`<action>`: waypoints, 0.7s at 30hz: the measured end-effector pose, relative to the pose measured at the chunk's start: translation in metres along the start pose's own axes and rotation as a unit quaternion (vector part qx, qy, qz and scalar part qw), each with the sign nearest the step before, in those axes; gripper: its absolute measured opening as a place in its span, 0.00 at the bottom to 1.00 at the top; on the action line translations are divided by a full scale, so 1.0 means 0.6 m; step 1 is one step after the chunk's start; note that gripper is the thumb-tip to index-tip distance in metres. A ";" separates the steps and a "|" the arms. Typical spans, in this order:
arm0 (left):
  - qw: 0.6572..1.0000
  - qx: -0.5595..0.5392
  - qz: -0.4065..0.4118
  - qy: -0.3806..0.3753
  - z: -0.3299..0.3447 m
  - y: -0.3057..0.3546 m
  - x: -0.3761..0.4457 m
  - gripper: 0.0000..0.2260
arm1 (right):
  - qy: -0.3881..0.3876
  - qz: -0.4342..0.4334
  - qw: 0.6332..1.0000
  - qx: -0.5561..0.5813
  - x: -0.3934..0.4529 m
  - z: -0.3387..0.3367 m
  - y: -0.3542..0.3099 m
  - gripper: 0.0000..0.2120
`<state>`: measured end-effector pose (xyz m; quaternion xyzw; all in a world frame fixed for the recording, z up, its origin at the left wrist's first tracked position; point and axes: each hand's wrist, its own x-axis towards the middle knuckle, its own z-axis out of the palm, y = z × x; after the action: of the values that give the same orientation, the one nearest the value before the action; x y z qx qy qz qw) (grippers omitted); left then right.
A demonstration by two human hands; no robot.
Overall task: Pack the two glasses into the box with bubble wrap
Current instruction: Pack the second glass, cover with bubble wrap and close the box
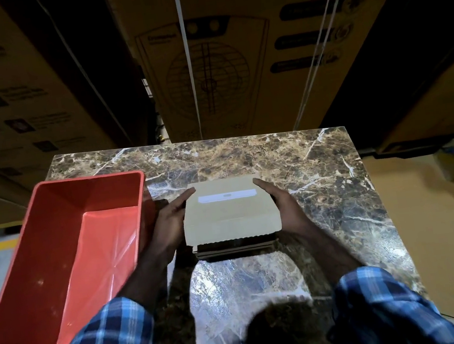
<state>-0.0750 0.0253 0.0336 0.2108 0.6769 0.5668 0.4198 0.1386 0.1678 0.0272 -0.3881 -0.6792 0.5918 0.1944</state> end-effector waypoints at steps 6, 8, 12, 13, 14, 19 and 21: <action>0.994 0.004 -0.017 -0.105 -0.022 -0.011 -0.030 0.29 | 0.018 0.058 0.996 0.066 -0.024 -0.022 -0.003 0.17; 0.987 0.086 0.002 -0.139 -0.020 -0.015 -0.038 0.34 | 0.001 0.089 0.990 0.112 -0.035 -0.012 -0.011 0.17; 0.949 0.253 0.031 -0.185 -0.022 -0.034 -0.035 0.48 | -0.009 0.078 0.995 0.059 -0.057 0.009 -0.003 0.37; 0.944 0.274 0.046 -0.180 -0.021 -0.039 -0.033 0.49 | -0.009 0.061 0.998 0.014 -0.058 0.009 0.000 0.38; 0.938 0.294 0.065 -0.172 -0.020 -0.041 -0.032 0.49 | -0.021 0.042 0.998 -0.042 -0.059 0.008 0.001 0.37; 0.902 0.383 0.165 -0.111 -0.009 -0.035 -0.041 0.44 | -0.038 -0.020 0.990 -0.136 -0.067 0.005 0.000 0.33; 0.893 0.396 0.177 -0.115 -0.010 -0.047 -0.047 0.43 | -0.028 -0.077 0.981 -0.177 -0.079 0.011 0.006 0.28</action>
<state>-0.0585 -0.0074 0.0161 0.5397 0.7439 0.2883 0.2687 0.1643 0.1276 0.0318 -0.3460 -0.8061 0.4566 0.1482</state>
